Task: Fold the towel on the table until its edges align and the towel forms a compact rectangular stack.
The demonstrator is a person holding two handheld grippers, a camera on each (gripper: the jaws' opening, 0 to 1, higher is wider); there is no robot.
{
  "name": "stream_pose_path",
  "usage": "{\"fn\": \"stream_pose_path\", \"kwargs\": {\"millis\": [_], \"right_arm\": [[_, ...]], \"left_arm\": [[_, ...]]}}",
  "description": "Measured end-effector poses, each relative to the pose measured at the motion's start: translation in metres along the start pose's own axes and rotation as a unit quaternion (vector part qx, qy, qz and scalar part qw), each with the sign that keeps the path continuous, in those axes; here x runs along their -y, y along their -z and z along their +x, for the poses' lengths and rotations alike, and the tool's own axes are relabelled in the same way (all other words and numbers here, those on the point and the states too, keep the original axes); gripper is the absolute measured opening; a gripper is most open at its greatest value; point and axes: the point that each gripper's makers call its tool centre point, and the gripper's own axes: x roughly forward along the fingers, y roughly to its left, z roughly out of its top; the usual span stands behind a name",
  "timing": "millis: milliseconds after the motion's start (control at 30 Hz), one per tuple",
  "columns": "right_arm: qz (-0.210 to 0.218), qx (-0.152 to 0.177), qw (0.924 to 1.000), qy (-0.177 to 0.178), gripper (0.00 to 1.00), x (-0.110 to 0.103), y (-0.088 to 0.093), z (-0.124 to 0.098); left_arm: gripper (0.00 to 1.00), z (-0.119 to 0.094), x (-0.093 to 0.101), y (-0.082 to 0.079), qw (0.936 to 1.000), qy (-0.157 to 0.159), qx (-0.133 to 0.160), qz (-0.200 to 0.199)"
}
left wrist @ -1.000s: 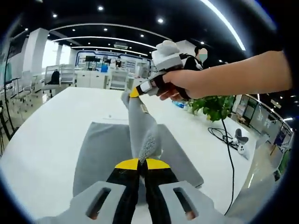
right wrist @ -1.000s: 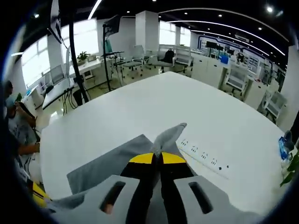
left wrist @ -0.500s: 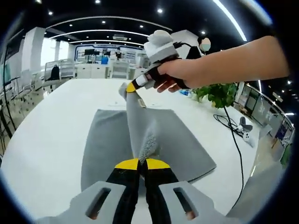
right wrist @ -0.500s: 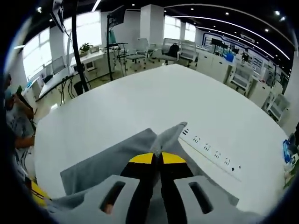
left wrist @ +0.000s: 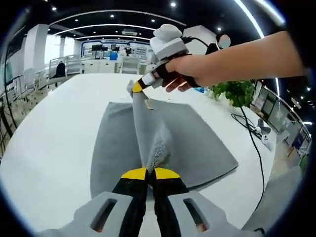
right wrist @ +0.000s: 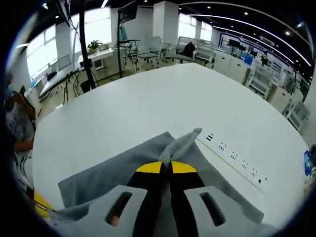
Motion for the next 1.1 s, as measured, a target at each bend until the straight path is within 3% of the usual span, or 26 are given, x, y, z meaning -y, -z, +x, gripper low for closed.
{"fn": "stream_pose_path", "kwargs": {"millis": [333,500,733,933,1100], "right_arm": [[-0.024,-0.018,0.9995,-0.006,0.05,-0.010,0.009,0.022],[-0.011,-0.005,0.9999,0.004,0.12,-0.008,0.006,0.023],[-0.009,-0.003,1.0000,0.001,0.10,-0.010,0.007,0.024],[-0.006,-0.006,1.0000,0.003,0.10,0.001,0.009,0.025],[-0.010,-0.008,0.9998,0.013,0.10,0.012,0.016,0.018]], "left_arm": [[0.03,0.007,-0.010,0.018,0.9998,-0.002,-0.022,0.002],[0.05,0.008,-0.019,0.021,0.9996,-0.008,-0.026,-0.001],[0.07,0.007,-0.027,0.028,0.9992,-0.018,-0.035,0.002],[0.08,0.004,-0.041,0.034,0.9983,-0.041,-0.040,-0.004],[0.13,-0.004,-0.060,0.033,0.9952,-0.092,-0.034,0.008]]}}
